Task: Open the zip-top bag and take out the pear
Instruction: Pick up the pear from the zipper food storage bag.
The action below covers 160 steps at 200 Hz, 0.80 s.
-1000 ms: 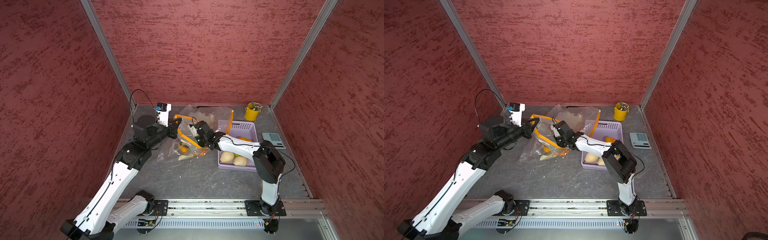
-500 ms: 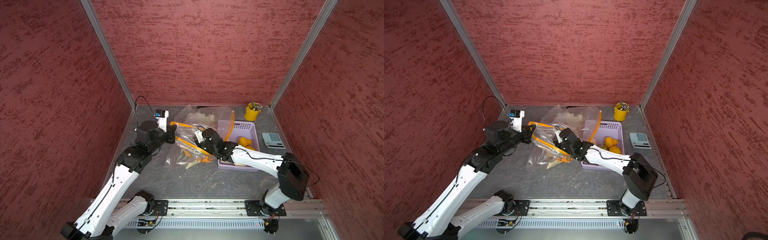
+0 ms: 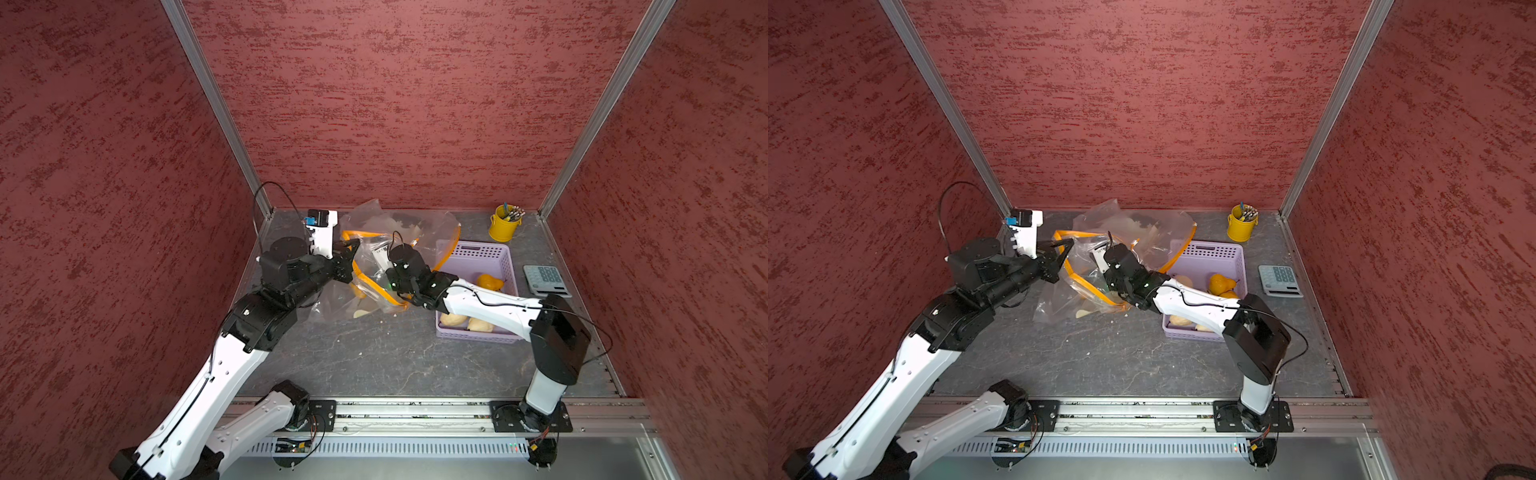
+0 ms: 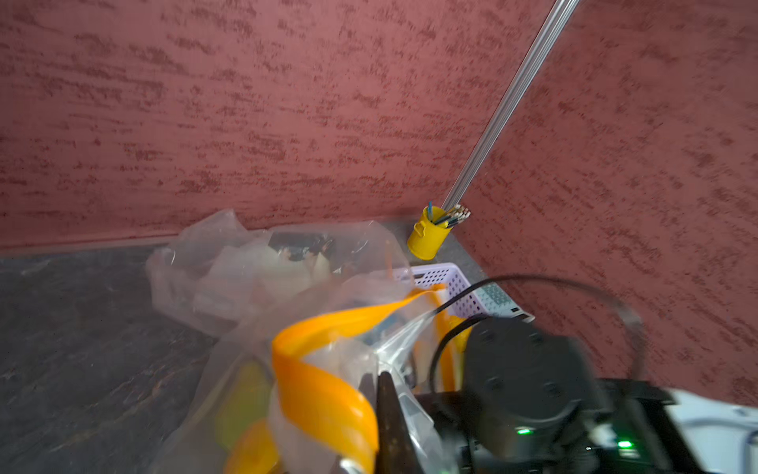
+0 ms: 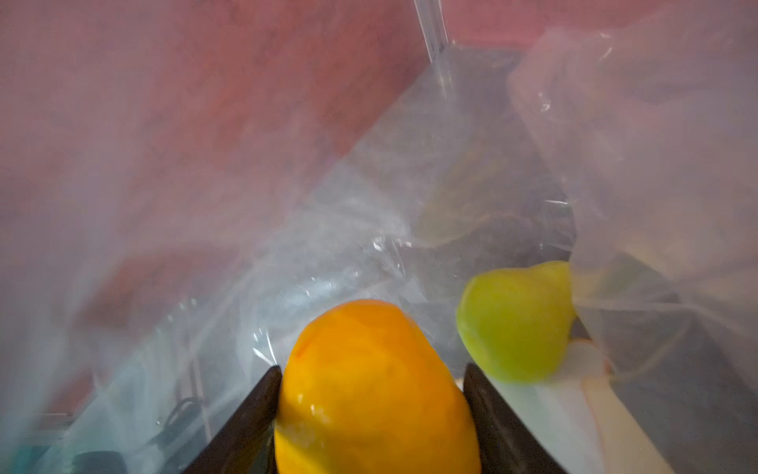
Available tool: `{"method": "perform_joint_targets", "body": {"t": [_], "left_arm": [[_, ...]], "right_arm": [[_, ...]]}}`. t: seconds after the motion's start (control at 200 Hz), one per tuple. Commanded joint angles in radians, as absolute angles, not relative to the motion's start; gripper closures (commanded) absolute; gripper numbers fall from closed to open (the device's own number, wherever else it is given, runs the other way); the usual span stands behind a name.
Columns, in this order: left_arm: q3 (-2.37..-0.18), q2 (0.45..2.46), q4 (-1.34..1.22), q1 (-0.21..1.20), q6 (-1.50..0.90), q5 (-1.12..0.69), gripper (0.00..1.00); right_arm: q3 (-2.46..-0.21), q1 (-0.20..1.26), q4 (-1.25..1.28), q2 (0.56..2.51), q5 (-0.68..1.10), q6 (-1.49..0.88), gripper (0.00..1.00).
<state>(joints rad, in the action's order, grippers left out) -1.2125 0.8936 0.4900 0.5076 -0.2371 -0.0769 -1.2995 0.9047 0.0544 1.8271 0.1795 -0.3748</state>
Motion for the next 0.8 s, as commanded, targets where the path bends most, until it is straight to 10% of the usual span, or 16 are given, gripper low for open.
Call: {"method": "perform_joint_targets", "body": {"t": [0.0,0.796], "left_arm": [[-1.244,0.883,0.479,0.515,-0.206,-0.056,1.00],[-1.151,0.861,0.484,0.512,-0.152,-0.004,1.00]], "right_arm": [[-1.281,0.911,0.143,1.898,0.166,-0.392,0.66],[-1.024,0.980,0.252,1.729,0.251,-0.065,0.64]]}}
